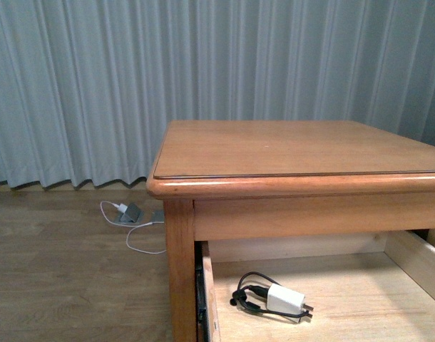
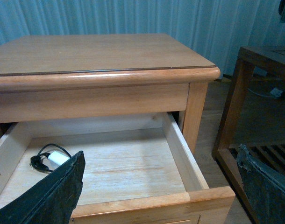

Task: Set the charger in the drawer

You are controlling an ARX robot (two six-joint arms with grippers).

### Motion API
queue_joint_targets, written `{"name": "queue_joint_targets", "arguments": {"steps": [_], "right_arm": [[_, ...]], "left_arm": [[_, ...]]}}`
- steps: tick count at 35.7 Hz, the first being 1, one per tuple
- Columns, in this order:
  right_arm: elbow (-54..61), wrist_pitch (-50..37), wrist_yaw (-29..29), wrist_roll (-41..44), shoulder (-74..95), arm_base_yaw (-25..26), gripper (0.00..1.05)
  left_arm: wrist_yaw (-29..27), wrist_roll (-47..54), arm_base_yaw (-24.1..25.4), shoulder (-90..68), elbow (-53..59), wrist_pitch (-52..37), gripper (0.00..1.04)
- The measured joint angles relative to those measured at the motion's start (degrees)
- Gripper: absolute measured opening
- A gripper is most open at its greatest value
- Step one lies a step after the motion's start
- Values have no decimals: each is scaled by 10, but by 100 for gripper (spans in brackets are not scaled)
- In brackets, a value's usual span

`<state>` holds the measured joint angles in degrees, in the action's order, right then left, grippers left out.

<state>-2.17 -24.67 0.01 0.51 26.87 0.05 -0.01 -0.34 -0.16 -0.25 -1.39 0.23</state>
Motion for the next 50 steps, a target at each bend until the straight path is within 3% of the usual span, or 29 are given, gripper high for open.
{"name": "queue_joint_targets", "arguments": {"steps": [11,16,21,26,31,38,50], "right_arm": [[0,0,0,0,0,0,96],[-26,120,102,6,6,18,96],[-41,197,122,22,61,24,96],[-81,218,118,42,182,28,96],[-116,161,110,47,345,6,96],[-170,103,92,23,515,-40,96],[-280,-62,2,-69,714,-111,96]], "left_arm": [[0,0,0,0,0,0,4],[0,0,0,0,0,0,23],[0,0,0,0,0,0,43],[0,0,0,0,0,0,70],[0,0,0,1,0,0,100],[0,1,0,1,0,0,98],[0,1,0,1,0,0,98]]}}
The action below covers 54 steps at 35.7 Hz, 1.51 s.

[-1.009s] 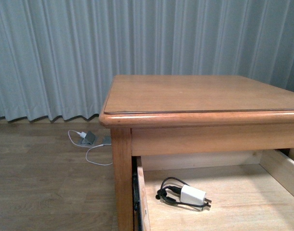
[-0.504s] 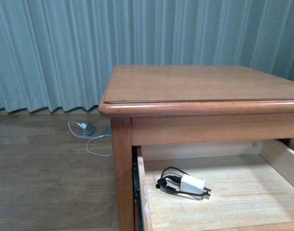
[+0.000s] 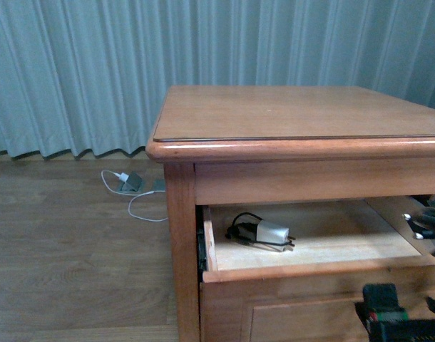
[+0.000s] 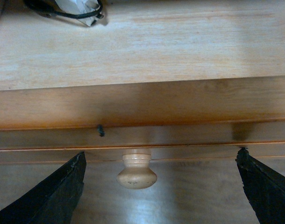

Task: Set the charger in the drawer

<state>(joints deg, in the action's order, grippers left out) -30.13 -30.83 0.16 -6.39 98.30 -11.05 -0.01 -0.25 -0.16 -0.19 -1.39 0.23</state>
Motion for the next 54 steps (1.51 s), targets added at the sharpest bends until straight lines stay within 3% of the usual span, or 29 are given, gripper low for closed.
{"name": "queue_joint_targets", "arguments": {"steps": [17,33,38,43,54], "right_arm": [[-193,-139,-53,-38,206,-11,96],[-198,-186,-33,-28,228,-14,96],[-171,-152,-4,-15,184,-13,96],[-92,-60,55,37,67,-9,96],[96,184,158,84,-358,63,96]], "left_arm": [[0,0,0,0,0,0,98],[0,0,0,0,0,0,98],[0,0,0,0,0,0,98],[0,0,0,0,0,0,98],[0,0,0,0,0,0,98]]}}
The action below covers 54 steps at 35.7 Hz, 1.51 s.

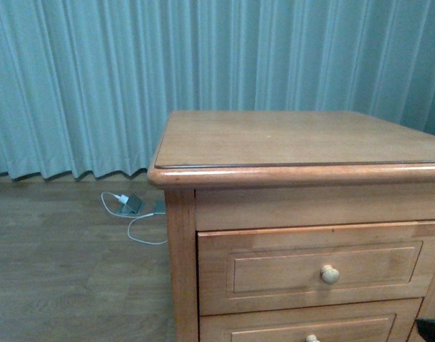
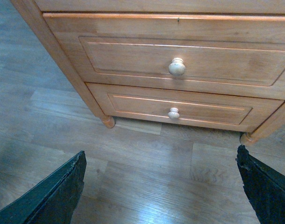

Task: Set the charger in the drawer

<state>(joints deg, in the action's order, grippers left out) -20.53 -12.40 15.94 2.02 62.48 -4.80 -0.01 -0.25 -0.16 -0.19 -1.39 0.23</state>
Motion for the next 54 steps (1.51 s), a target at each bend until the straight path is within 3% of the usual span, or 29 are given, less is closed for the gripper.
{"name": "queue_joint_targets", "arguments": {"steps": [8,9,11,13,16,24,28,54], "right_arm": [[28,46,19,-21,-145,32,96],[37,20,-7,-21,-136,26,94],[96,-139,-132,-21,-132,7,82],[134,-239,-161,-20,-149,23,69],[145,-255,-165,-21,-184,45,53],[177,-195,-160,-20,-274,47,2],[200,-209,-160,-20,-287,47,1],[202,-39,-160,-20,-463,47,1]], "left_arm": [[0,0,0,0,0,0,98],[0,0,0,0,0,0,98],[0,0,0,0,0,0,98],[0,0,0,0,0,0,98],[0,0,0,0,0,0,98],[0,0,0,0,0,0,98],[0,0,0,0,0,0,98],[0,0,0,0,0,0,98]]}}
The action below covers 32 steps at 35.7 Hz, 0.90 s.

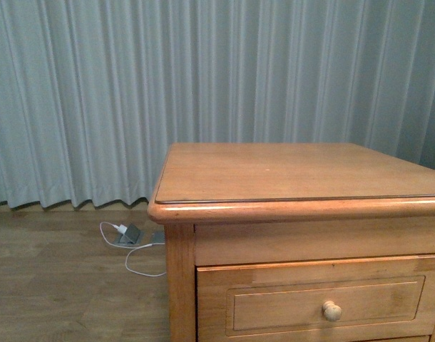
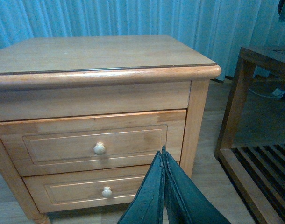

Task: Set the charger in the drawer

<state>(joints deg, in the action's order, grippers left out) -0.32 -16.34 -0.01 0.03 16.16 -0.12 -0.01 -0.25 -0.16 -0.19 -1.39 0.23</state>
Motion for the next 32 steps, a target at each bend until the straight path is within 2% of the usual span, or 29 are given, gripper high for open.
{"name": "queue_joint_targets", "arguments": {"steps": [13,16,26,30,32], "right_arm": [[0,68,0,0,-68,0,1],[0,158,0,0,-143,0,1],[0,163,0,0,-159,0,1],[0,163,0,1,-159,0,16],[0,163,0,1,-159,0,31]], "left_arm": [[0,0,0,0,0,0,98],[-1,0,0,0,0,0,98],[0,0,0,0,0,0,98],[0,0,0,0,0,0,98],[0,0,0,0,0,0,98]]}}
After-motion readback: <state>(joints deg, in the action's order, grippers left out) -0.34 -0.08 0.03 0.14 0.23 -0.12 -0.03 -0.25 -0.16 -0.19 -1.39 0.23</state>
